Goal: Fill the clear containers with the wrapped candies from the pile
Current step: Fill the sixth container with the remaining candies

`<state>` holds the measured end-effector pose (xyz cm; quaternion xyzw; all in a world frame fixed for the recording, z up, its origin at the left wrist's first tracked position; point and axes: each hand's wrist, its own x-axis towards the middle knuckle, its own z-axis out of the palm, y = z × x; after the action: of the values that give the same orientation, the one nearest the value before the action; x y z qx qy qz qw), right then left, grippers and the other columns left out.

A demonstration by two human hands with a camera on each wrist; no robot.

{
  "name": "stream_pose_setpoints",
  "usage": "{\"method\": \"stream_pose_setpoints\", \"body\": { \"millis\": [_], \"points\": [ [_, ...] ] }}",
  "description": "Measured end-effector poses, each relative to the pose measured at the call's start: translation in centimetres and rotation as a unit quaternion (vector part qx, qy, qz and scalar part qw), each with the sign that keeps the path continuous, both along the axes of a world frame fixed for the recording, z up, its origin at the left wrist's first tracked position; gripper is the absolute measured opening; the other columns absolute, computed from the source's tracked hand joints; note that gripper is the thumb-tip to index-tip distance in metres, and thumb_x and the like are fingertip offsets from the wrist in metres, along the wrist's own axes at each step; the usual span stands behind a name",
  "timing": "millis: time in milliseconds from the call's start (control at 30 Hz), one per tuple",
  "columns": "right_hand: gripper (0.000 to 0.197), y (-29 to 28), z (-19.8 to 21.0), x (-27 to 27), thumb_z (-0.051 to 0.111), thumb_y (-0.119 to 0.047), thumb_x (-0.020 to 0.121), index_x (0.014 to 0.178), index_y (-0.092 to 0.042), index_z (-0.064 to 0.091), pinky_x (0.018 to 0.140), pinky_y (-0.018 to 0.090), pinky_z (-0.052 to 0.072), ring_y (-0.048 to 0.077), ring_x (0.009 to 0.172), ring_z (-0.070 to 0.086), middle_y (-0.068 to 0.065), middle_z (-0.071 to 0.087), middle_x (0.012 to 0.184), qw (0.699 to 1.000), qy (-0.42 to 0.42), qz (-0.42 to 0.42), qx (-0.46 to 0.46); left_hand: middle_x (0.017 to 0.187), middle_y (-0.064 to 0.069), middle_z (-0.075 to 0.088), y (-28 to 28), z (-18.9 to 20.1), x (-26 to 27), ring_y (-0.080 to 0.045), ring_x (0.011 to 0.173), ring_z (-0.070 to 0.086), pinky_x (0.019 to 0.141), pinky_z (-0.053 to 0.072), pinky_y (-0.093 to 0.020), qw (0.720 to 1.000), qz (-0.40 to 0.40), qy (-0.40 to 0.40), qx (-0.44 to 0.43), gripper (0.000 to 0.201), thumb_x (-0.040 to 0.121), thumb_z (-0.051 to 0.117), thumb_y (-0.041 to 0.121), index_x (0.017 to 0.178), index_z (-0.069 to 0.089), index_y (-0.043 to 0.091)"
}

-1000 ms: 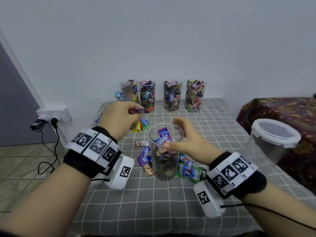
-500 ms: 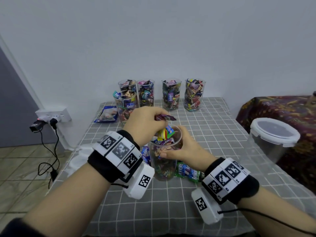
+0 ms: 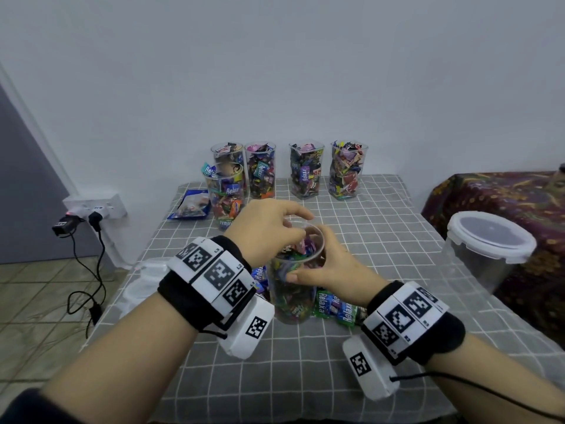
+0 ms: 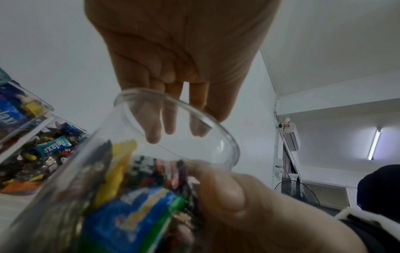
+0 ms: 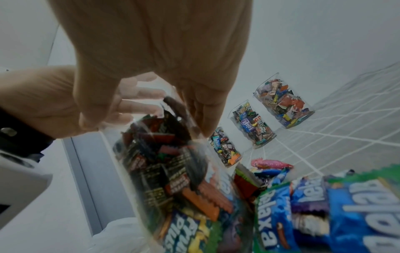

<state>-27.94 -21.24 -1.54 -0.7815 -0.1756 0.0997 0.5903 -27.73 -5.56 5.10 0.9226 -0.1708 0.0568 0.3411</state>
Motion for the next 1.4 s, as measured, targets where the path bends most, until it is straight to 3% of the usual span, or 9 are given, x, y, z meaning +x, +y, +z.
{"method": "stream_pose_setpoints", "body": {
  "millis": [133,200,300,433,567,800,967,1167,1400],
  "points": [
    [0.084,-0.5,0.2,0.3,0.080,-0.015,0.072,0.136,-0.018,0.027,0.102,0.033,0.044,0.012,0.119,0.051,-0.001,0.048,0.131,0.998,-0.006,0.007,-0.055,0.061,0.013,0.059,0.6,-0.2,0.4,0.001,0.054,0.051,0.059,0.042,-0.019,0.995,0.045,-0.059,-0.072,0.021,0.085,0.058,0.016,0.092,0.069,0.033],
    [0.085,-1.1,0.6,0.5,0.081,-0.016,0.072,0.138,-0.020,0.027,0.101,0.029,0.044,0.010,0.119,0.050,-0.003,0.048,0.132,0.993,-0.013,0.032,-0.112,0.060,0.015,0.056,1.4,-0.2,0.9,-0.001,0.053,0.051,0.060,0.043,-0.023,0.989,0.070,-0.069,-0.115,0.024,0.086,0.054,0.012,0.087,0.067,0.033],
    [0.081,-2.4,1.3,1.0,0.078,-0.012,0.073,0.138,-0.022,0.031,0.089,0.006,0.037,0.004,0.119,0.043,-0.009,0.045,0.132,0.973,-0.031,0.067,-0.218,0.069,0.010,0.063,3.1,-0.8,2.1,-0.022,0.069,0.064,0.074,0.055,-0.039,0.985,0.095,-0.038,-0.140,0.030,0.085,0.052,0.009,0.084,0.063,0.037],
    [0.089,-4.1,0.9,2.0,0.074,-0.026,0.076,0.147,-0.020,0.020,0.107,0.029,0.033,0.014,0.131,0.034,-0.001,0.030,0.149,0.904,-0.063,0.058,-0.418,0.098,0.001,0.068,4.8,-2.9,3.9,-0.020,0.092,0.065,0.090,0.051,-0.041,0.991,0.118,0.014,-0.055,0.027,0.086,0.057,0.013,0.088,0.059,0.040],
    [0.089,-5.0,0.5,2.1,0.072,-0.032,0.079,0.148,-0.021,0.018,0.103,0.034,0.040,0.020,0.128,0.040,-0.001,0.026,0.151,0.848,-0.027,0.072,-0.525,0.127,-0.001,0.057,5.4,-5.4,5.3,-0.019,0.111,0.055,0.096,0.044,-0.036,0.984,0.115,0.086,0.103,0.031,0.084,0.067,0.027,0.114,0.060,0.029],
    [0.082,-3.7,-2.4,1.8,0.064,-0.056,0.078,0.146,-0.032,0.026,0.103,0.036,0.041,0.020,0.127,0.044,-0.004,0.035,0.147,0.810,-0.074,0.126,-0.567,0.133,-0.001,0.049,4.1,-9.0,5.2,-0.023,0.115,0.052,0.097,0.045,-0.039,0.934,0.023,0.229,0.274,0.079,0.061,0.084,0.031,0.131,0.048,0.026],
    [0.072,-3.0,-3.0,2.0,0.059,-0.059,0.082,0.144,-0.033,0.033,0.098,0.035,0.043,0.023,0.124,0.046,-0.001,0.042,0.141,0.791,-0.115,0.130,-0.587,0.122,0.000,0.059,3.7,-9.6,4.6,-0.021,0.109,0.055,0.093,0.046,-0.033,0.924,0.000,0.227,0.309,0.056,0.069,0.079,0.028,0.121,0.058,0.026],
    [0.056,-2.5,-2.9,1.9,0.060,-0.036,0.087,0.139,-0.030,0.040,0.092,0.034,0.047,0.026,0.114,0.053,0.005,0.049,0.131,0.785,-0.137,0.112,-0.594,0.112,-0.005,0.066,2.6,-9.0,3.4,-0.023,0.101,0.061,0.084,0.051,-0.033,0.914,0.011,0.181,0.362,0.033,0.080,0.069,0.022,0.112,0.064,0.018],
    [0.056,-2.3,-2.7,1.8,0.048,-0.013,0.088,0.138,-0.037,0.041,0.091,0.037,0.049,0.027,0.111,0.055,0.007,0.051,0.127,0.799,-0.135,0.112,-0.575,0.110,-0.010,0.065,2.2,-8.8,2.3,-0.027,0.102,0.060,0.074,0.041,-0.026,0.931,0.035,0.138,0.337,0.021,0.086,0.057,0.010,0.106,0.063,0.012]
  ]
}}
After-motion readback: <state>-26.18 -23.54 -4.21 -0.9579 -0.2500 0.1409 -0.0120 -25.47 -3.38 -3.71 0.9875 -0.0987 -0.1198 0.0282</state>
